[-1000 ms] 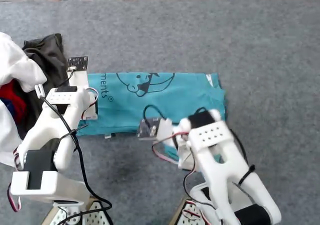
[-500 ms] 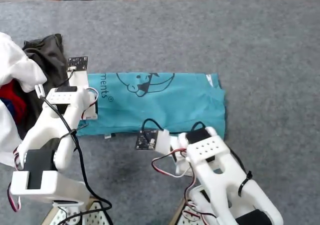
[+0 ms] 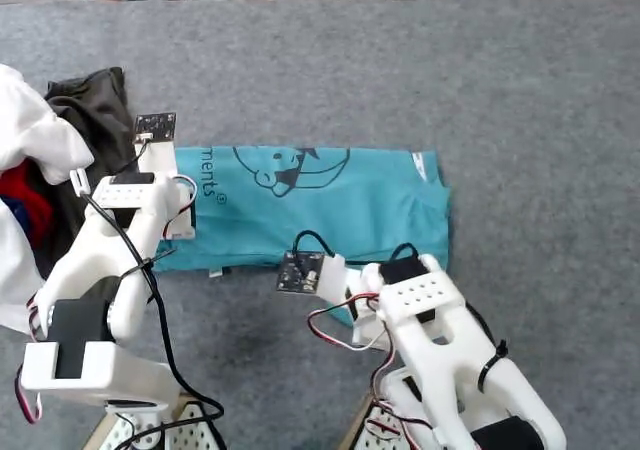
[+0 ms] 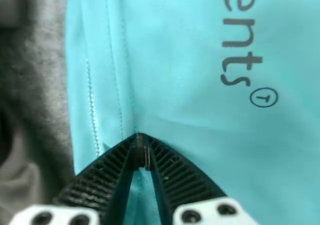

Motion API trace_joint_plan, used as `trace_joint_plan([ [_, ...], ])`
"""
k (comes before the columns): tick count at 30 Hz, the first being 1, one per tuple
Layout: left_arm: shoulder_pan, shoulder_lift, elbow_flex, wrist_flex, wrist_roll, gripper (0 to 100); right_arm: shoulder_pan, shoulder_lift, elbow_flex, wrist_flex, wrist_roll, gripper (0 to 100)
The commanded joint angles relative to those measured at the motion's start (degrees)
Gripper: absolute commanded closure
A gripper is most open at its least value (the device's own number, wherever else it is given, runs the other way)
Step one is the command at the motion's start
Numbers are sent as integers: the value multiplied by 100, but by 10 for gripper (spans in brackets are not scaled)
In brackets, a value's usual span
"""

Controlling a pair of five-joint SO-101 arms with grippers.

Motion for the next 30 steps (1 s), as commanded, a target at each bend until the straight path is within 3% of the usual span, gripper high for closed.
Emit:
trace_joint_plan([
  [1, -13, -149, -127, -26, -35, 971, 114, -22, -277, 325, 35, 956],
  [6, -13, -149, -127, -35, -44, 971, 114, -22, -1015, 1143, 62, 864],
  [12, -13, -149, -127, -53, -35, 971, 105, -22, -1789, 1776, 62, 861],
  [20, -13, -149, -136, -53, -35, 971, 105, -22, -1587, 1618, 70, 854],
  [25, -13, -149, -136, -53, -35, 971, 105, 4, -910, 1029, 62, 744],
  [30, -13, -149, -136, -53, -35, 971, 105, 22, -444, 615, 44, 752],
])
